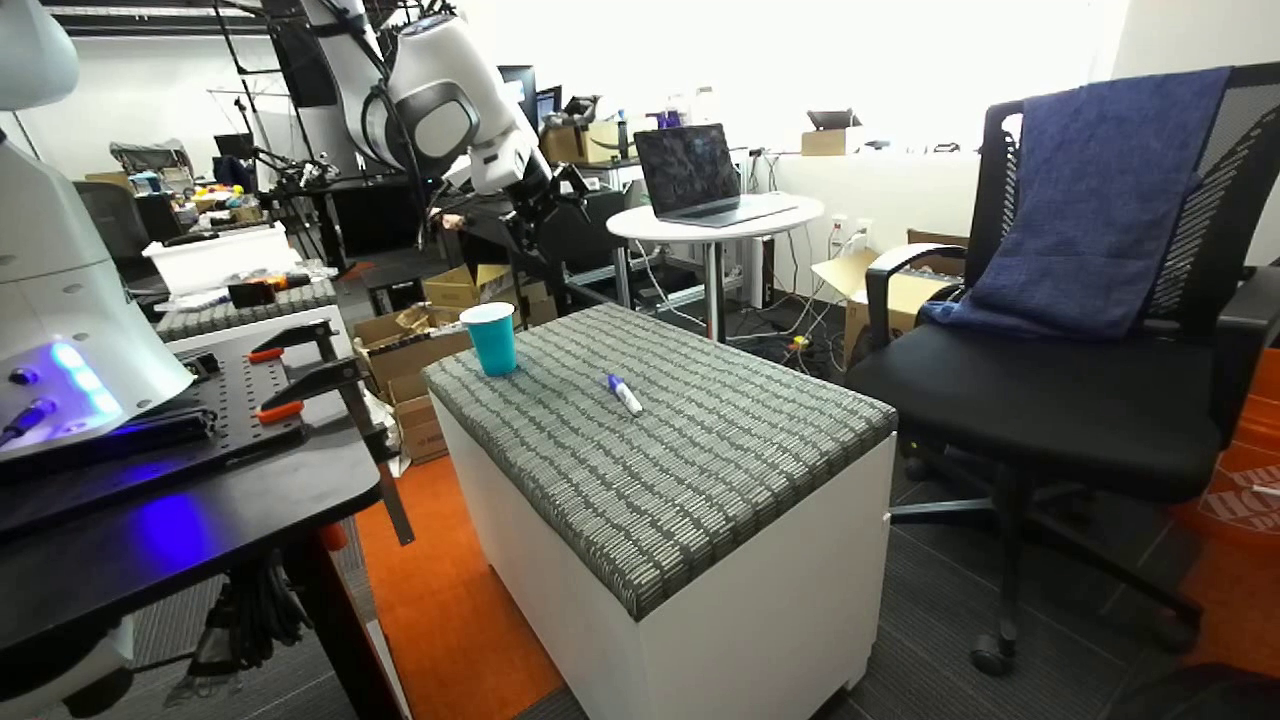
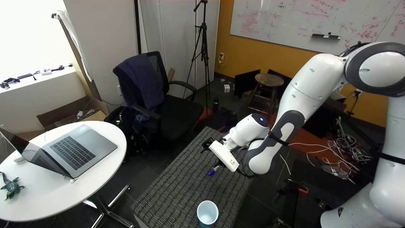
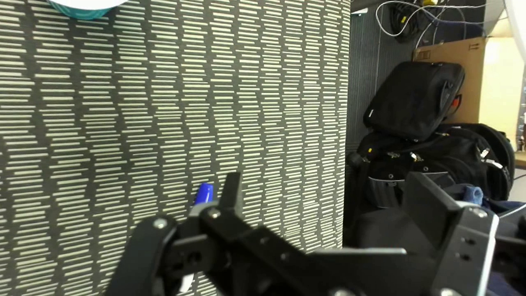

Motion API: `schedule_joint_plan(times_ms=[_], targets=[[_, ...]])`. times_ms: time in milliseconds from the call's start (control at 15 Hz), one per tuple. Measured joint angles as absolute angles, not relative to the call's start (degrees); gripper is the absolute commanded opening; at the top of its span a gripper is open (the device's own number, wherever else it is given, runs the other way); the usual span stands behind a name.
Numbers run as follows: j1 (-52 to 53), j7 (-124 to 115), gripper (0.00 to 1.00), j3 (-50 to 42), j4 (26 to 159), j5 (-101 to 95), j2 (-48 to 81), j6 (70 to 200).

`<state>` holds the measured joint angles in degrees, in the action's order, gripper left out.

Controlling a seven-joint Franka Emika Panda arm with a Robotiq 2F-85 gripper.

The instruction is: Take the marker out of the mug and put it on the table

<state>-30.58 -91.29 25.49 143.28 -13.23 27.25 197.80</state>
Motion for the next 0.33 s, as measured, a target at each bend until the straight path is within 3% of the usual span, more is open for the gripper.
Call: schedule_joint_plan(times_ms=[333], targets=[[-30.94, -91.27, 1.0, 25.69, 143.43, -13.23, 27.23, 197.8]])
